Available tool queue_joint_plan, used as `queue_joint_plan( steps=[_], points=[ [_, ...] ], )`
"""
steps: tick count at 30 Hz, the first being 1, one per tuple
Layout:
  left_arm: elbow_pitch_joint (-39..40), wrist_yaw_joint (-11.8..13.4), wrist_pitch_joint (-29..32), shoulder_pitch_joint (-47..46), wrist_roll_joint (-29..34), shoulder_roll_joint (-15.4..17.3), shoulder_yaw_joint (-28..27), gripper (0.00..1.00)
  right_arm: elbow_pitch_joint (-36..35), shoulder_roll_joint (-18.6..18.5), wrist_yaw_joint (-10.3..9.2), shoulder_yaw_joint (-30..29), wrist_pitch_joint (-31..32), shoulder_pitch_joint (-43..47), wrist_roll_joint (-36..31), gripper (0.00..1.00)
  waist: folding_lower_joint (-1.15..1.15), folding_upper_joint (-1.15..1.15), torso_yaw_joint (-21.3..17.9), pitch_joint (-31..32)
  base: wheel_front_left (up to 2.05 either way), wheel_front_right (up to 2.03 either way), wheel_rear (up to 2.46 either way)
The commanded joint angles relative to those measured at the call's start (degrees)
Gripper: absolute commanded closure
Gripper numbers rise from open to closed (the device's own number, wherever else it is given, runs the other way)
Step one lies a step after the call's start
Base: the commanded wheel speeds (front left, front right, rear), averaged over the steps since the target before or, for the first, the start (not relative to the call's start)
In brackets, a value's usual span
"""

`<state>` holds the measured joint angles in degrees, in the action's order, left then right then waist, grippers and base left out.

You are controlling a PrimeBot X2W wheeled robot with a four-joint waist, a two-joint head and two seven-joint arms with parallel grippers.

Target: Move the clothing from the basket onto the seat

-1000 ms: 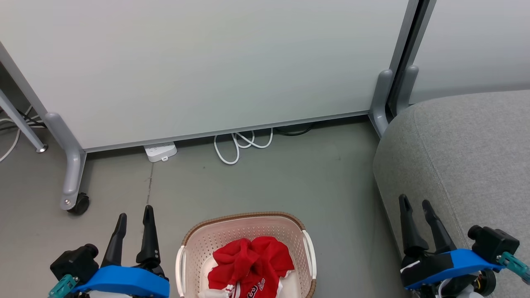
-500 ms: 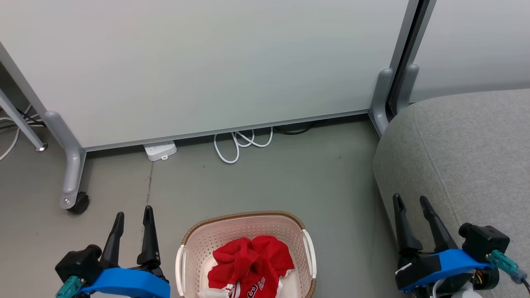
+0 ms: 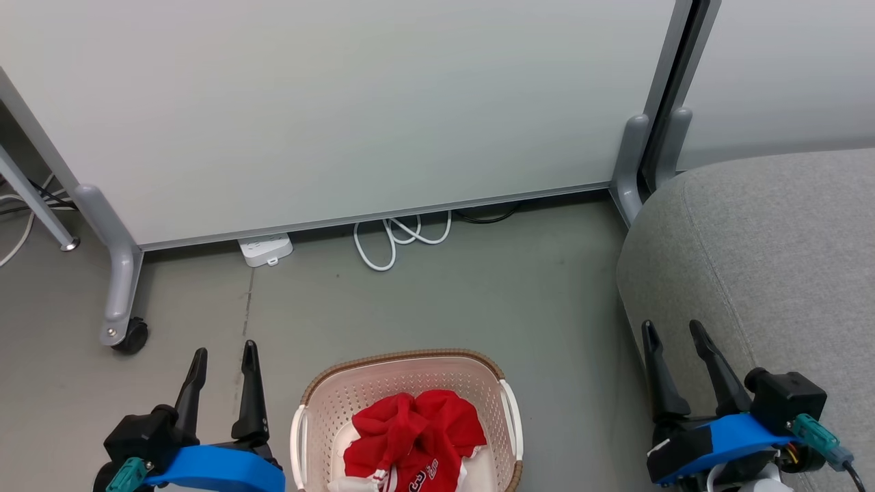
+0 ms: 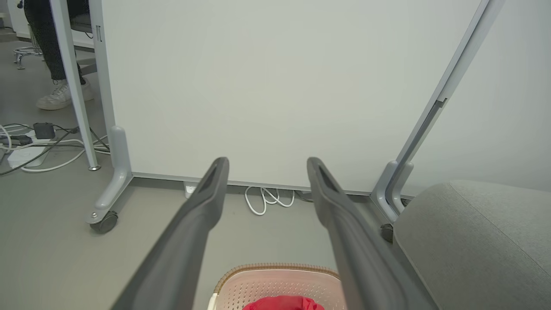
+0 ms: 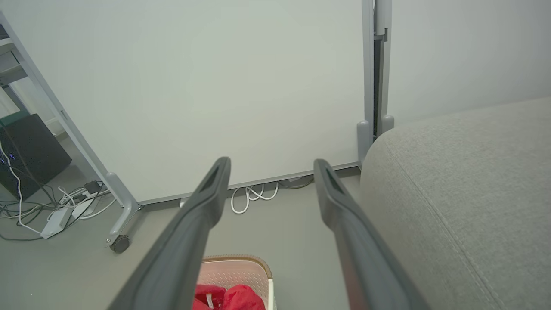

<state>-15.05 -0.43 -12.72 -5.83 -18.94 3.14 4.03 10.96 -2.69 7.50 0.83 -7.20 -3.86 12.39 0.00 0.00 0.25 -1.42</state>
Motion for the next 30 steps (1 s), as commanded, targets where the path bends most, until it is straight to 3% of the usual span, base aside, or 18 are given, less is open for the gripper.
queue_joint_plan(
  steps=[1, 20, 30],
  points=[
    [-0.1, -0.1, -0.6, -0.3, 1.0, 0.3, -0.3, 0.0, -0.4, -0.3, -0.01, 0.1, -0.6, -0.6, -1.5, 0.0, 0.0, 0.0, 0.1, 0.0, 0.0, 0.0, 0.0],
    [-0.3, 0.9, -2.6, 0.1, 7.4, 0.0, -0.7, 0.0, -0.8, -0.3, -0.02, 0.5, -2.0, -0.3, -9.4, 0.0, 0.0, 0.0, 0.2, 0.1, 0.0, 0.0, 0.0],
    [-0.1, 0.7, -2.5, 0.1, 6.8, -0.1, -0.9, 0.0, -0.7, -0.3, -0.02, 0.5, -2.0, -0.4, -8.8, 0.0, 0.0, 0.0, 0.3, -0.1, 0.0, 0.0, 0.0]
  ],
)
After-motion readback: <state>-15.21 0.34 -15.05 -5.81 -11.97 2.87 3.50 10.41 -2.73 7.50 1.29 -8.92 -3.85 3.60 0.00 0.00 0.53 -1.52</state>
